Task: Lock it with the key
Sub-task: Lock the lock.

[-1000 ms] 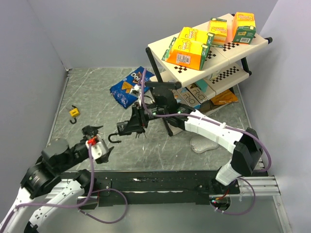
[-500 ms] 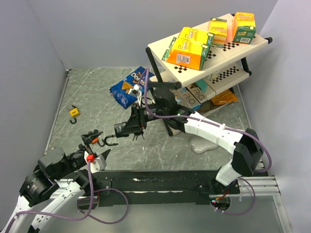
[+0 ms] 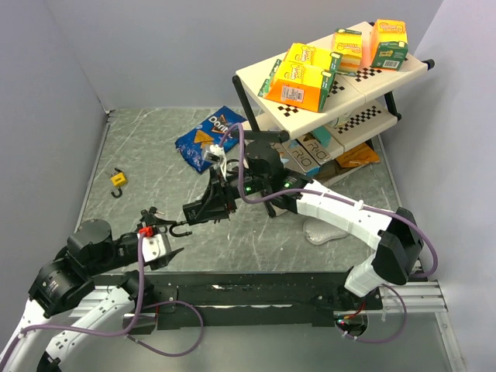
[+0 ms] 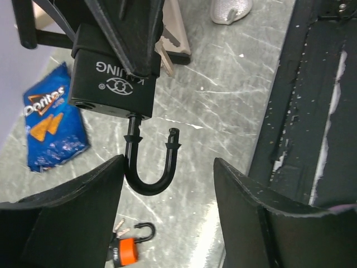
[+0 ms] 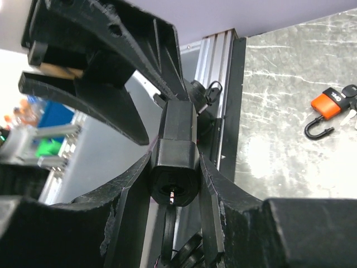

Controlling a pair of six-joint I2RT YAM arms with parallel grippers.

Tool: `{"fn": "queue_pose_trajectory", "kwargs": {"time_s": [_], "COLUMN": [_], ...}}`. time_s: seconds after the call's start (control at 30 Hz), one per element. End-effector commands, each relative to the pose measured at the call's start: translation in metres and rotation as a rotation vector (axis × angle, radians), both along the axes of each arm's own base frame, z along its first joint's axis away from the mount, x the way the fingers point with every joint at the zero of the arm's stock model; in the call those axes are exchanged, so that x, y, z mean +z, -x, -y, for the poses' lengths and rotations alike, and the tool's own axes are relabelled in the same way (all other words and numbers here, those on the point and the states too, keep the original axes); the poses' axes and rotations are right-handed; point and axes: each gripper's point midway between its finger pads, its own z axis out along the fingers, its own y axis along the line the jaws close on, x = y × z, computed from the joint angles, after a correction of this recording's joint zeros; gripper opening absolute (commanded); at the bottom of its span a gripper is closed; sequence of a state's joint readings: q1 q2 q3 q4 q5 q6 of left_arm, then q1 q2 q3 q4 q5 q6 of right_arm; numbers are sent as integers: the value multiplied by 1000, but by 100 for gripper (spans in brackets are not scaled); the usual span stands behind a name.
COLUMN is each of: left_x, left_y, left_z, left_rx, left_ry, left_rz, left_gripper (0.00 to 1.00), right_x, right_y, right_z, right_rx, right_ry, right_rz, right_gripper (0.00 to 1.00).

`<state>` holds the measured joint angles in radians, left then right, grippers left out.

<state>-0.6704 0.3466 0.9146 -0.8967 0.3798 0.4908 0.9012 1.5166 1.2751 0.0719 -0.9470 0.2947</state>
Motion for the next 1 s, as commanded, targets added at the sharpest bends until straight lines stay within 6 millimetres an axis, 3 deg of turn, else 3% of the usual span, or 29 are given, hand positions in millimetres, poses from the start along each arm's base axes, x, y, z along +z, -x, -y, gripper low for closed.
{"fn": "queue_pose_trajectory", "kwargs": {"time_s": [0.0,0.3,0.57,0.83,0.97], "left_x": [-2,-9,1,3,0], "left_y": [2,-13,-19,-21,-18], "left_z": [6,6,23,30,30], "left_rx": [-5,63,16,-18,-39], "left_ry": [14,20,39,48,30], "left_rz": [-73,-77,-93,-75,-76], "left_gripper": [68,63,60,49,37], "right_x": [69,82,81,79,78], "right_y": [19,30,31,30,30], "right_z": [15,26,28,29,30], "right_rx": [84,135,145,140,136], "right_ry": [-203,-240,-253,-250,-245], "right_rz": [270,378,407,439,433], "right_gripper": [0,0,0,0,0]}}
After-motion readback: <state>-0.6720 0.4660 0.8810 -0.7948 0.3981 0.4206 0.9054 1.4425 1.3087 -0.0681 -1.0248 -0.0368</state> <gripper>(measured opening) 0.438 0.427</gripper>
